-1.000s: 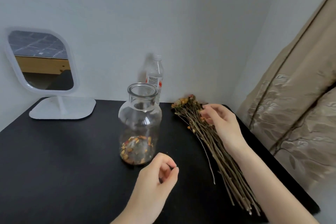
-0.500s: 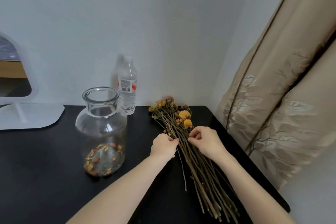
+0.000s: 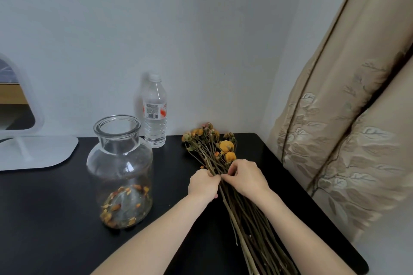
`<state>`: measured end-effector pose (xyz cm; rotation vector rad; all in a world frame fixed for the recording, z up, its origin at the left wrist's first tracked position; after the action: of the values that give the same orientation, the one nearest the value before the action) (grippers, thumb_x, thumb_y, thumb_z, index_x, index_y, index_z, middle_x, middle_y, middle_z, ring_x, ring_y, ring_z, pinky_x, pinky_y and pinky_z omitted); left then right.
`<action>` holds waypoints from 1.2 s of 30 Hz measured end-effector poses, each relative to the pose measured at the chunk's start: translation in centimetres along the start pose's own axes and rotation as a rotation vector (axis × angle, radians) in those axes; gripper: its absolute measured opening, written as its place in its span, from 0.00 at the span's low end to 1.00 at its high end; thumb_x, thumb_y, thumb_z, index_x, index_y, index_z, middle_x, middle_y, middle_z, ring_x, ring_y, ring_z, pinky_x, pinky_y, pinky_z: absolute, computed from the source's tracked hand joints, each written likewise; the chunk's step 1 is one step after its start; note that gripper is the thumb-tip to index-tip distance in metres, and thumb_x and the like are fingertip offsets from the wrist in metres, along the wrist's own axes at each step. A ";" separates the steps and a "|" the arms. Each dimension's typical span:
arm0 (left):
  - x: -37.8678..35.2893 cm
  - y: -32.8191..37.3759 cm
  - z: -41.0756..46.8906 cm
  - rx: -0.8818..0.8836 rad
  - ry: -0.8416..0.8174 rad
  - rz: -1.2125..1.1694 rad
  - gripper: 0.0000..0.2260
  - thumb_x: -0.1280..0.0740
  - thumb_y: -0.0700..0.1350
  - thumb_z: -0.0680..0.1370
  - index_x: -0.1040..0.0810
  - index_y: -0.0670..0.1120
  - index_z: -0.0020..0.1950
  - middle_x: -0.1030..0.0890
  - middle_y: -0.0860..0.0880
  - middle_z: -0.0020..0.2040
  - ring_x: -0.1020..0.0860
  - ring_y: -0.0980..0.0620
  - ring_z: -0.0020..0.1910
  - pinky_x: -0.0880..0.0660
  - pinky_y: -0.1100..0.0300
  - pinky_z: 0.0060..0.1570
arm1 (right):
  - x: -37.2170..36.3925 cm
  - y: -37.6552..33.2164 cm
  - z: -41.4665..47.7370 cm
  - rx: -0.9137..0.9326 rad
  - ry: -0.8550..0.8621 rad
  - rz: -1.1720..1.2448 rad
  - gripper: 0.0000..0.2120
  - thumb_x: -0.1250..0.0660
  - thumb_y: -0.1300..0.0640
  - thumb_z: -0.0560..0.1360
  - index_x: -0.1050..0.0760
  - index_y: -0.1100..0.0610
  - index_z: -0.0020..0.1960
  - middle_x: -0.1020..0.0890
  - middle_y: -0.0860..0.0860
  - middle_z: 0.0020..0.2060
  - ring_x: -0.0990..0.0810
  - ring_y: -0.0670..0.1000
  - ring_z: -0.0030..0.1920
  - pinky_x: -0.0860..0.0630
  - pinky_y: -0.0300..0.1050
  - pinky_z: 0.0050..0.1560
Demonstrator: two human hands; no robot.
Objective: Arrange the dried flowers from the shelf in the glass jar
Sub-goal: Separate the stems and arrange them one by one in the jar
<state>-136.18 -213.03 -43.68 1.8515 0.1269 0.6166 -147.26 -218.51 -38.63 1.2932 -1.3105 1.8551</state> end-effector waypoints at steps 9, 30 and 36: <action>0.6 -1.1 -0.4 0.022 0.021 -0.083 0.12 0.38 0.45 0.77 0.32 0.45 0.35 0.31 0.49 0.28 0.31 0.52 0.24 0.37 0.62 0.26 | 0.8 -0.5 0.7 0.033 0.079 -0.025 0.08 0.33 0.53 0.74 0.23 0.53 0.53 0.19 0.51 0.47 0.20 0.51 0.47 0.22 0.46 0.46; 0.2 2.5 -2.0 -0.243 0.073 0.213 0.08 0.35 0.51 0.76 0.23 0.50 0.39 0.24 0.54 0.37 0.23 0.53 0.40 0.27 0.59 0.41 | 2.6 3.1 0.3 -0.057 -0.098 0.134 0.08 0.31 0.52 0.73 0.19 0.55 0.48 0.23 0.44 0.34 0.26 0.41 0.37 0.33 0.32 0.34; -1.2 3.2 -2.6 -0.268 0.023 0.245 0.11 0.34 0.50 0.75 0.19 0.48 0.35 0.20 0.50 0.36 0.21 0.51 0.39 0.25 0.57 0.40 | 1.8 2.9 -0.1 -0.066 -0.132 0.143 0.10 0.30 0.49 0.72 0.18 0.56 0.44 0.22 0.46 0.34 0.25 0.41 0.35 0.31 0.32 0.34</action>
<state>-139.05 -212.45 -40.62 1.6117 -0.1635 0.7846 -150.40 -219.71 -38.24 1.3377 -1.5576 1.8296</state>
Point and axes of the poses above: each hand's wrist, its own z-axis towards the middle knuckle, its own x-axis out of the back of the hand, y = z × x, the point moved 7 cm from there along z, towards the middle knuckle
